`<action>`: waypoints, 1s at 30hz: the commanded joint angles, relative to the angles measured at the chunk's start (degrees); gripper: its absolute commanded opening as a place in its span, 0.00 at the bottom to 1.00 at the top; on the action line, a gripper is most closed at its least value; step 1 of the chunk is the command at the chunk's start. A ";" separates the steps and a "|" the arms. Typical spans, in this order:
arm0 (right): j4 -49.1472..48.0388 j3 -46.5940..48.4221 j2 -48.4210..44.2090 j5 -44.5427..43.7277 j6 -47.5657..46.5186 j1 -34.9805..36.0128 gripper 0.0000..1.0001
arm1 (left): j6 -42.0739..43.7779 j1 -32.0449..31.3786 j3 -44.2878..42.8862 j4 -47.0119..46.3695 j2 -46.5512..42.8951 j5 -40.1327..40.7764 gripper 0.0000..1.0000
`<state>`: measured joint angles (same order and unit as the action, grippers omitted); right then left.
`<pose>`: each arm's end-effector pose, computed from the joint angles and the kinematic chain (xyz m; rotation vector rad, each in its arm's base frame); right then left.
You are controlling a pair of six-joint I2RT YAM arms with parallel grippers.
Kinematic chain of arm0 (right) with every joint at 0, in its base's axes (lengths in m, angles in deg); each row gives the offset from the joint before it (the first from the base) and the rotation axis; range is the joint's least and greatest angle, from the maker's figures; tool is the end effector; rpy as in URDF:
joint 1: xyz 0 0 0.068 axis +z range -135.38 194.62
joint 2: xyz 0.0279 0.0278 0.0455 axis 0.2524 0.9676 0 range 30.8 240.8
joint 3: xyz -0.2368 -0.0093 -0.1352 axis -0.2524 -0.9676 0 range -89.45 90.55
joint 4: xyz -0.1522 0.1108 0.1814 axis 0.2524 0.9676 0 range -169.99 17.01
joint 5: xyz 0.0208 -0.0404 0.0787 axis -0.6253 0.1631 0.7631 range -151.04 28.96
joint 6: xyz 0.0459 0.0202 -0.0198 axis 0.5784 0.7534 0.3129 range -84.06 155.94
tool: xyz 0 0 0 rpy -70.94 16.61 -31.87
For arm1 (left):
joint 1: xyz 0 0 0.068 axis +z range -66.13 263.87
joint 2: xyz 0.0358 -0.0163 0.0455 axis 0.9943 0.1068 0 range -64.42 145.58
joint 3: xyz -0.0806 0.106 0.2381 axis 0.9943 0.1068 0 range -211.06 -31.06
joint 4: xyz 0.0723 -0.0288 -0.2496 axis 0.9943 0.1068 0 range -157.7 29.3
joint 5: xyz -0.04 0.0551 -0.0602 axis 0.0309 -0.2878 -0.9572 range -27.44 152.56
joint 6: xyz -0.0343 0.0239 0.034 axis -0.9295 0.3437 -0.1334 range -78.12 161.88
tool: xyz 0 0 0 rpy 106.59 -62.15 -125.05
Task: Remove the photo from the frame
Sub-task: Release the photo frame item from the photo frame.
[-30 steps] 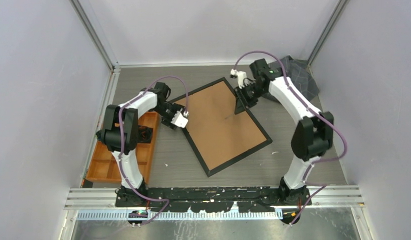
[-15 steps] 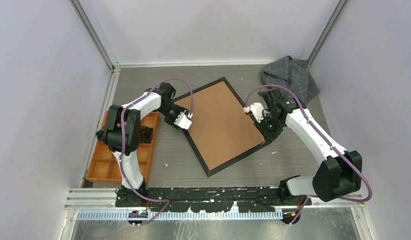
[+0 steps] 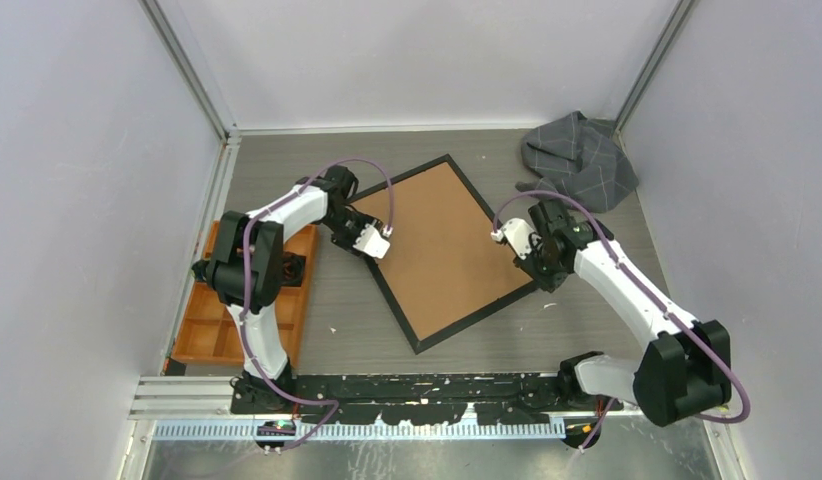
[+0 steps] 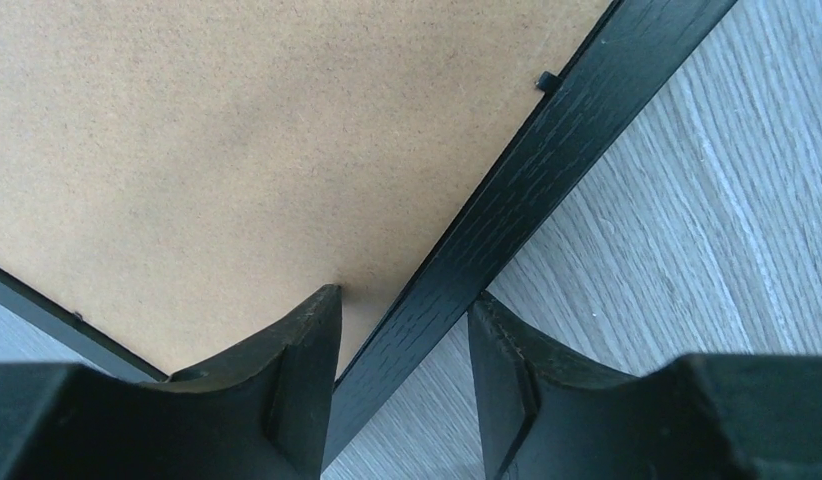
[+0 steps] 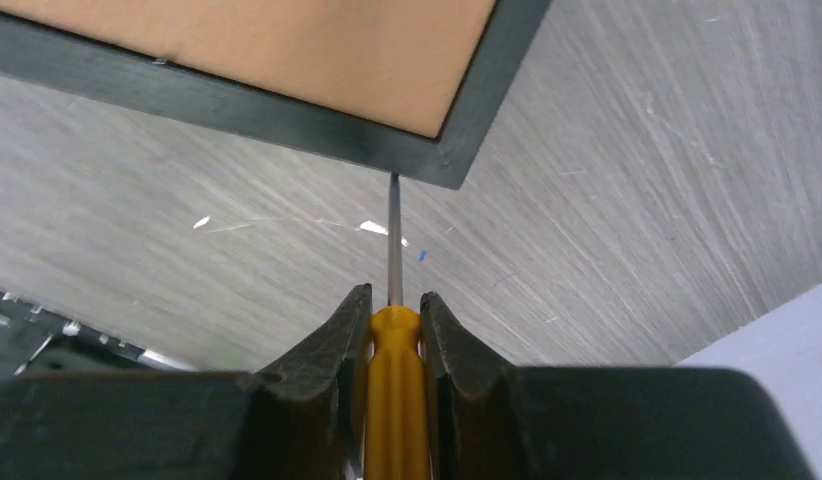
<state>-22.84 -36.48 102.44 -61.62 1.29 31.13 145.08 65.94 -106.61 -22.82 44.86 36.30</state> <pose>0.2061 0.0609 0.2363 -1.2497 2.6146 -0.0713 0.3426 -0.1274 0.1728 2.3595 1.2599 -0.2782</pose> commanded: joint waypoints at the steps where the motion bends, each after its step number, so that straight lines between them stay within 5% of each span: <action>1: -17.23 -3.54 -3.43 -5.89 1.34 -0.84 0.01 | -3.43 -2.47 2.12 5.44 1.31 -2.06 0.47; 12: -30.04 1.08 1.98 -6.87 10.15 -0.90 0.01 | -7.87 -6.44 3.16 7.94 0.78 1.85 0.40; 20: -31.00 3.01 3.40 -13.54 13.54 -2.14 0.01 | -12.95 -9.14 3.79 10.92 -0.77 0.39 0.38; 30: -24.22 8.46 1.43 -9.80 16.71 -4.97 0.01 | -24.46 -7.89 -0.46 11.06 -5.15 -4.21 0.38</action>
<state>-45.00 -32.76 107.83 -73.88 16.09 27.22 127.90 56.56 -104.75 -20.26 41.49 38.03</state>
